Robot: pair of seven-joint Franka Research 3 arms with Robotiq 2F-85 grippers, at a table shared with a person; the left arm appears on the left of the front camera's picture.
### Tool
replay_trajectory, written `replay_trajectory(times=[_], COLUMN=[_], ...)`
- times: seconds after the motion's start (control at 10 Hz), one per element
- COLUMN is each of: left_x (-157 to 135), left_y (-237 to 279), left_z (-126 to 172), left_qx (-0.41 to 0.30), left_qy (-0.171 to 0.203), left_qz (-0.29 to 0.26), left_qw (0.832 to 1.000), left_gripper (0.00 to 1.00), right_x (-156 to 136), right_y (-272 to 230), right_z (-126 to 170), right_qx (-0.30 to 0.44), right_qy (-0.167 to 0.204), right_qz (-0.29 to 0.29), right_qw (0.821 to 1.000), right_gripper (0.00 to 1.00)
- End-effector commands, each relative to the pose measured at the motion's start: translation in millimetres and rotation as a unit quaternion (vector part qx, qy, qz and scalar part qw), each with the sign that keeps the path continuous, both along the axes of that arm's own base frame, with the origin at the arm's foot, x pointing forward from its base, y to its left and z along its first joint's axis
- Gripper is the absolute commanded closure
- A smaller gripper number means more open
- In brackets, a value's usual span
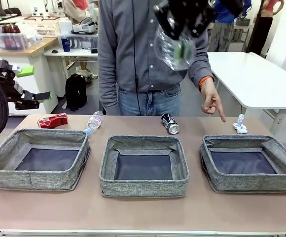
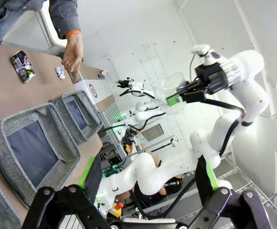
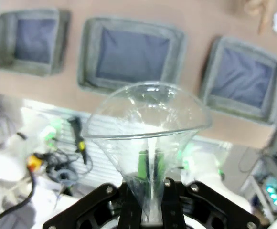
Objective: Sort the waste into the appropriate baskets.
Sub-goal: Place the picked waste into the Fabric basket indicated by the person.
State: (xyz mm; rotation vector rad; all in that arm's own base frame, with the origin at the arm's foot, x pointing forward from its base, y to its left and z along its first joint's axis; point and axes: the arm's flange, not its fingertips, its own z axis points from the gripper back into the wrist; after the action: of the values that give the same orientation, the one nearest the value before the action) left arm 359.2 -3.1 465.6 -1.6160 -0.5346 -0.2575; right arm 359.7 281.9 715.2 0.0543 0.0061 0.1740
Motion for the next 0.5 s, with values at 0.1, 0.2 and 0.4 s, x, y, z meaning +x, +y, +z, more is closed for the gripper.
replay_trajectory(times=[0.1, 0.2, 0.4], left_x=[-2, -2, -2], left_y=[-2, -2, -2], left_z=[2, 2, 2], left_qx=[-0.007, -0.007, -0.007], left_qy=[-0.006, -0.006, -0.006], left_qz=[0.0, 0.0, 0.0], left_qw=[1.0, 1.0, 1.0], left_gripper=[0.0, 0.0, 0.0], right_x=[-26, -24, -17], right_y=[-94, -119, -158], right_z=[-105, -128, -166], right_qx=[0.027, 0.004, -0.01], right_qy=[-0.004, -0.002, -0.028], right_qz=[-0.037, -0.076, -0.162], right_qw=[0.999, 0.997, 0.986], right_gripper=[0.93, 0.93, 0.93])
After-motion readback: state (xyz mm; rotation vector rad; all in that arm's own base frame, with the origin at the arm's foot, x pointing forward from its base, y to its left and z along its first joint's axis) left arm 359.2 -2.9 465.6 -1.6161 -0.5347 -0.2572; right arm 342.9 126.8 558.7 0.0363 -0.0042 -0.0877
